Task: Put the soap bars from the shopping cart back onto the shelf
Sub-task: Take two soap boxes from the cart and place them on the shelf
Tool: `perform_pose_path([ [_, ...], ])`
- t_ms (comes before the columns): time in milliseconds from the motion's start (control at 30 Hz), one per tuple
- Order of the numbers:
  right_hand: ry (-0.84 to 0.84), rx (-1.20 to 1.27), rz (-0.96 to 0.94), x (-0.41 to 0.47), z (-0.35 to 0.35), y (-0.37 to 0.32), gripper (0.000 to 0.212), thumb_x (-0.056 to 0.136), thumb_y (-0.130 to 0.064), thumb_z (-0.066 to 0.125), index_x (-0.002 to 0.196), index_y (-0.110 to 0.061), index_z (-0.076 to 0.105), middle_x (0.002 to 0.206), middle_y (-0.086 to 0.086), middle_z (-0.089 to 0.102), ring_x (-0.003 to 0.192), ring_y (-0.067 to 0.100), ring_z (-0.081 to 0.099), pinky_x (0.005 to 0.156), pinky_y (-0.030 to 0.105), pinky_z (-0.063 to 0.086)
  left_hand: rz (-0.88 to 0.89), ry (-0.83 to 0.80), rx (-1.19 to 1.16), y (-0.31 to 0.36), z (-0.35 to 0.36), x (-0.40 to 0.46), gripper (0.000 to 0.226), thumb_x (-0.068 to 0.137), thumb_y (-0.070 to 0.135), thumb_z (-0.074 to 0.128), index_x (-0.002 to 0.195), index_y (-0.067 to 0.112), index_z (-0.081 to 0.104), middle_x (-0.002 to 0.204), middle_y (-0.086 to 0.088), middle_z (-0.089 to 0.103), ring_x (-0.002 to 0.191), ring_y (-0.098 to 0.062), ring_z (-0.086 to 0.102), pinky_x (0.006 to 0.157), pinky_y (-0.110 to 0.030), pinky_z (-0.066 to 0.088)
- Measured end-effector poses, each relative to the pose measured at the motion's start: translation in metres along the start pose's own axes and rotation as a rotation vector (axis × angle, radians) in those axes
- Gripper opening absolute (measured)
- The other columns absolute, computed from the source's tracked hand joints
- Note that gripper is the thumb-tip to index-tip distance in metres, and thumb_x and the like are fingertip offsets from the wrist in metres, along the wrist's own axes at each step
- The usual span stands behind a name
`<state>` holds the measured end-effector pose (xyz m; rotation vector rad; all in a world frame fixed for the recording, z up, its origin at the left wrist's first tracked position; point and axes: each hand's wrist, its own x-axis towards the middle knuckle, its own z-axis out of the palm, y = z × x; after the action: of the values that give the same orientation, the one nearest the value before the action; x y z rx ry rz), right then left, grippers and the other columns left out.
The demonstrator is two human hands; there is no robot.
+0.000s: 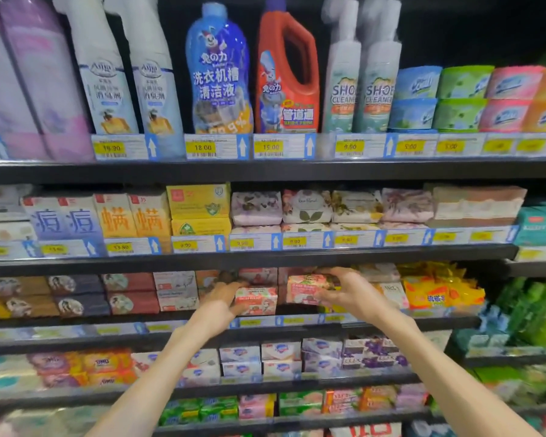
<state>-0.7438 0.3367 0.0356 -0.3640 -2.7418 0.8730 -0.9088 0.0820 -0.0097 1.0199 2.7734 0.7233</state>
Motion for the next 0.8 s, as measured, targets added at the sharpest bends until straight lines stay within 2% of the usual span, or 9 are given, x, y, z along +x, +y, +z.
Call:
perform_pose_path([
  [133, -0.03, -0.017, 0.024, 0.007, 0.007, 0.01, 0.062, 0.08, -0.052, 0.071, 0.134, -0.028, 0.054, 0.129, -0.01, 0.06, 0.107, 0.007, 0.059, 0.093, 0.027, 0.05, -0.04, -0.024, 0.017, 0.001, 0.009, 0.006, 0.053, 0.095, 0.037, 0.061, 0.144, 0.028, 0.044, 0.138, -0.008, 0.048, 0.123, -0.025, 0.052, 0.103, -0.032, 0.041],
  [367, -0.038, 0.002, 0.033, 0.021, 0.019, 0.006, 0.056, 0.084, -0.041, 0.073, 0.134, -0.026, 0.056, 0.127, -0.008, 0.062, 0.108, 0.009, 0.06, 0.092, 0.024, 0.05, -0.018, 0.043, 0.121, 0.003, 0.019, 0.008, 0.048, 0.093, 0.041, 0.062, 0.139, 0.034, 0.046, 0.131, -0.004, 0.053, 0.122, -0.025, 0.049, 0.102, -0.037, 0.044],
  [500, -0.047, 0.021, 0.076, 0.031, 0.028, 0.008, 0.056, 0.083, -0.037, 0.076, 0.134, -0.026, 0.057, 0.127, -0.007, 0.063, 0.107, 0.011, 0.061, 0.094, 0.025, 0.049, -0.02, 0.069, 0.202, 0.006, 0.019, 0.012, 0.049, 0.095, 0.041, 0.06, 0.141, 0.031, 0.047, 0.131, -0.005, 0.053, 0.125, -0.028, 0.047, 0.102, -0.039, 0.045],
  [667, -0.057, 0.012, 0.134, 0.034, 0.033, 0.016, 0.056, 0.08, -0.043, 0.076, 0.131, -0.029, 0.058, 0.118, -0.009, 0.066, 0.097, 0.009, 0.064, 0.09, 0.027, 0.054, -0.011, 0.069, 0.208, 0.004, 0.02, 0.012, 0.05, 0.096, 0.039, 0.058, 0.142, 0.027, 0.043, 0.127, -0.005, 0.055, 0.121, -0.027, 0.049, 0.099, -0.038, 0.045],
  [800, -0.073, -0.019, 0.111, 0.033, 0.033, 0.019, 0.057, 0.079, -0.046, 0.075, 0.132, -0.032, 0.057, 0.123, -0.011, 0.065, 0.106, 0.01, 0.061, 0.095, 0.032, 0.053, 0.008, 0.058, 0.185, 0.004, 0.019, 0.012, 0.045, 0.095, 0.039, 0.059, 0.137, 0.035, 0.045, 0.12, -0.003, 0.055, 0.117, -0.026, 0.05, 0.096, -0.038, 0.046],
])
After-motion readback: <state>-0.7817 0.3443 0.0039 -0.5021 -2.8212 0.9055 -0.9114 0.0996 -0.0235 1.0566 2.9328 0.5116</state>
